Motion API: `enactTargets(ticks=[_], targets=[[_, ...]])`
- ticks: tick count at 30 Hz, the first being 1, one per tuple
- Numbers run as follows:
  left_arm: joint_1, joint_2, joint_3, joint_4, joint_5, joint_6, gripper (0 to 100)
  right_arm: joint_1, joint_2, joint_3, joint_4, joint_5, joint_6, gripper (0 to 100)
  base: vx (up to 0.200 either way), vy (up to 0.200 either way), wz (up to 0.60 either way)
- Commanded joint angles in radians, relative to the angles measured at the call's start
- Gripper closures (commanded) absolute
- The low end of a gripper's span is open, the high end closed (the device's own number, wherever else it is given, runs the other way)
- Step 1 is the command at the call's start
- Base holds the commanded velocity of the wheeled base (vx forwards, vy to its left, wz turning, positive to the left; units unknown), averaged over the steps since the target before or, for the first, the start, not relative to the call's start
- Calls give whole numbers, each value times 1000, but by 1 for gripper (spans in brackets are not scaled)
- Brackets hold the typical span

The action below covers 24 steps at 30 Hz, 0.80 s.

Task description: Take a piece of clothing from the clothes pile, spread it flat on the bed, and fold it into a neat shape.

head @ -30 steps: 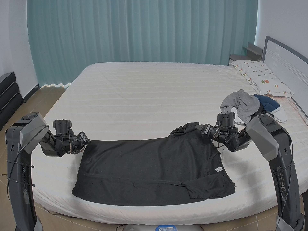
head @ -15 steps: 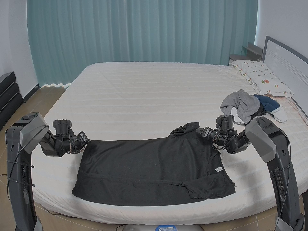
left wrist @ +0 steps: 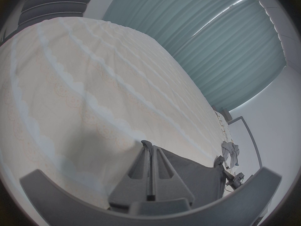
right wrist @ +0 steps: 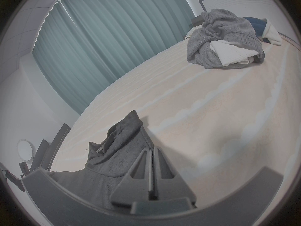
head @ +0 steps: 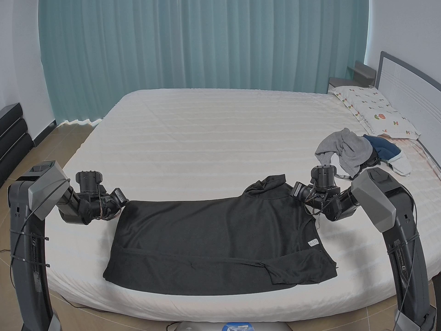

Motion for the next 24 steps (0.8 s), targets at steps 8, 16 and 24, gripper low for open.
enactTargets(ticks=[8,16,24], targets=[[-5,-65,21,18,35,3,100,-34,-99,121,-48,13,0,100,0,0,0],[1,-108,26,20,62,8,100,-28,-107,126,-88,11,0,100,0,0,0],[1,-143,55,46,95,9,100,-26,-168,212,-143,13,0,100,0,0,0]])
